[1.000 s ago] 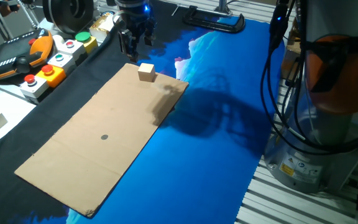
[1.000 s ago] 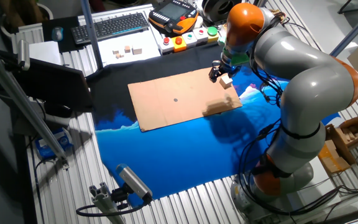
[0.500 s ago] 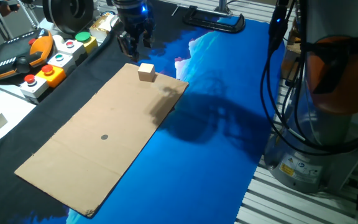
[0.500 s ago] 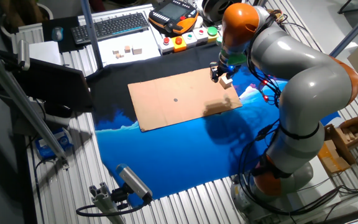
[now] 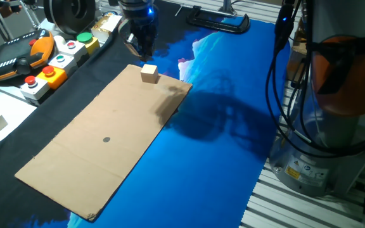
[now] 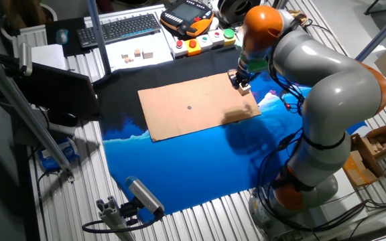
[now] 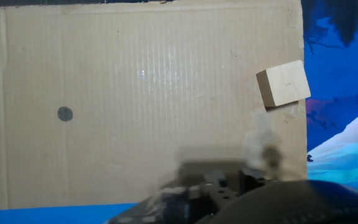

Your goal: Grab the block and place it at the designated location

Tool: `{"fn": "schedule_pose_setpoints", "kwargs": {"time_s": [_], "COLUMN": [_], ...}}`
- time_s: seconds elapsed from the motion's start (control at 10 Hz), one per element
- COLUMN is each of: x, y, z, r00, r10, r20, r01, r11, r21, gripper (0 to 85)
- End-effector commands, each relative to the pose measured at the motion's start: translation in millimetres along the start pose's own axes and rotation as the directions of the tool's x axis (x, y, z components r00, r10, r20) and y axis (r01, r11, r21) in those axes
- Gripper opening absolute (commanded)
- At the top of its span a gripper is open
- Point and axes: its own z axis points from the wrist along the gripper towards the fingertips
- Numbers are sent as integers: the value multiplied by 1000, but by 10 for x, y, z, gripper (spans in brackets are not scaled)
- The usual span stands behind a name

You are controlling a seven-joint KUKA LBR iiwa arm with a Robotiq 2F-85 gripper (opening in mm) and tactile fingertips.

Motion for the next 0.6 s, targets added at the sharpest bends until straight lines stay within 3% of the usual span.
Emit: {"fn": "schedule_pose_setpoints", "kwargs": {"time_s": [0.0, 0.2, 0.5], "x": [0, -4, -22], "y": [-34, -110, -134], "z": [40, 95, 155], "r00": [1000, 1000, 999], "r10": [1, -2, -16], "r20": [4, 12, 33], "r01": [-1, 2, 16], "r11": [1000, 1000, 1000], "r21": [-3, -15, 8], "gripper": [7, 7, 7]}}
